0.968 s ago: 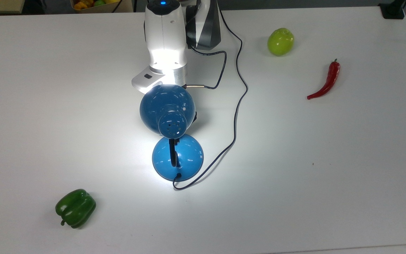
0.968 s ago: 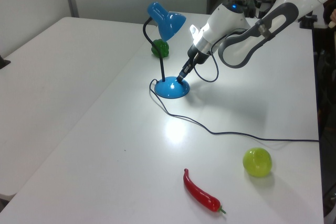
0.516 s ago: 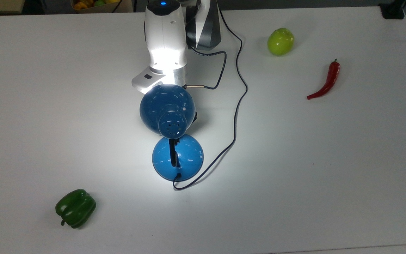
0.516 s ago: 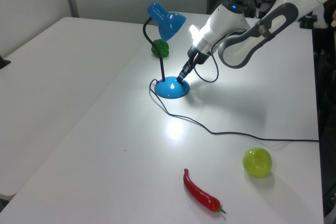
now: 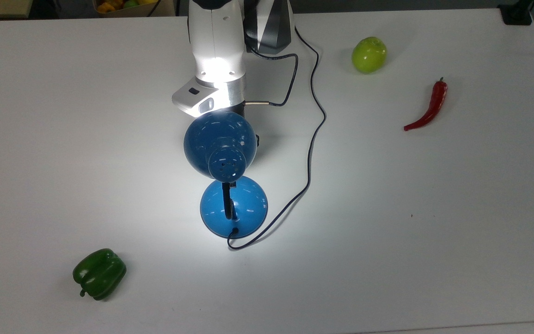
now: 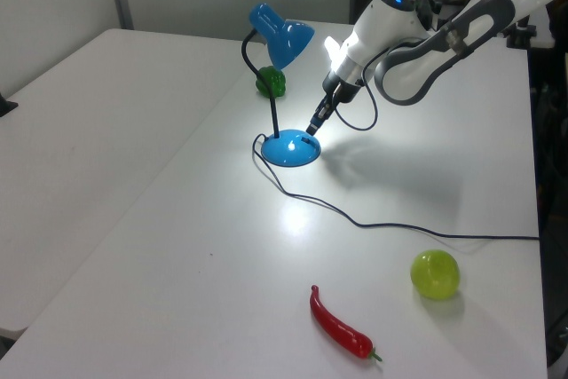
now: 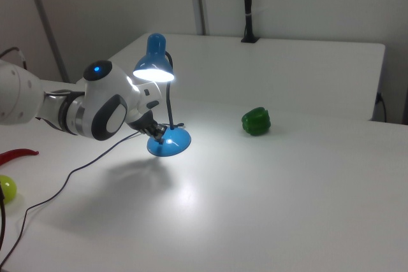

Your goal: Turn on desk lamp

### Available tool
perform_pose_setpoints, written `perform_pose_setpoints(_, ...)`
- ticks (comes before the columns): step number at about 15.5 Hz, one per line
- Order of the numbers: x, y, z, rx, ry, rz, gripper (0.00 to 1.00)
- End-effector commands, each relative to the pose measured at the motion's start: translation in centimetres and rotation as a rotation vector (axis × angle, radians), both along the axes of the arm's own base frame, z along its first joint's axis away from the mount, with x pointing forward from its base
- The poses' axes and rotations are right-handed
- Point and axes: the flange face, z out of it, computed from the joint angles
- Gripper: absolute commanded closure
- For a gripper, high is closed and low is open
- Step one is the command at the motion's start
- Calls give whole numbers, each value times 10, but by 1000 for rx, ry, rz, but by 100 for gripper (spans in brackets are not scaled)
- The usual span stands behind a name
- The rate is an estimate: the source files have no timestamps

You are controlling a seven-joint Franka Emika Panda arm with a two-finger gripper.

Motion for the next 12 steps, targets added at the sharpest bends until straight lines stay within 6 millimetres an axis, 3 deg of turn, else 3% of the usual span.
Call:
perform_pose_setpoints(1, -29, 1, 18, -18, 179, 14, 100)
perform_pose_setpoints(4, -45, 5, 22, -45, 321, 36, 97)
perform_pose_setpoints(7, -58, 2, 42, -56, 422, 39, 74)
perform_pose_setpoints(8, -62, -1, 52, -58, 451, 37, 62)
perform_pose_setpoints(12, -84, -9, 103, -54, 502, 21, 0)
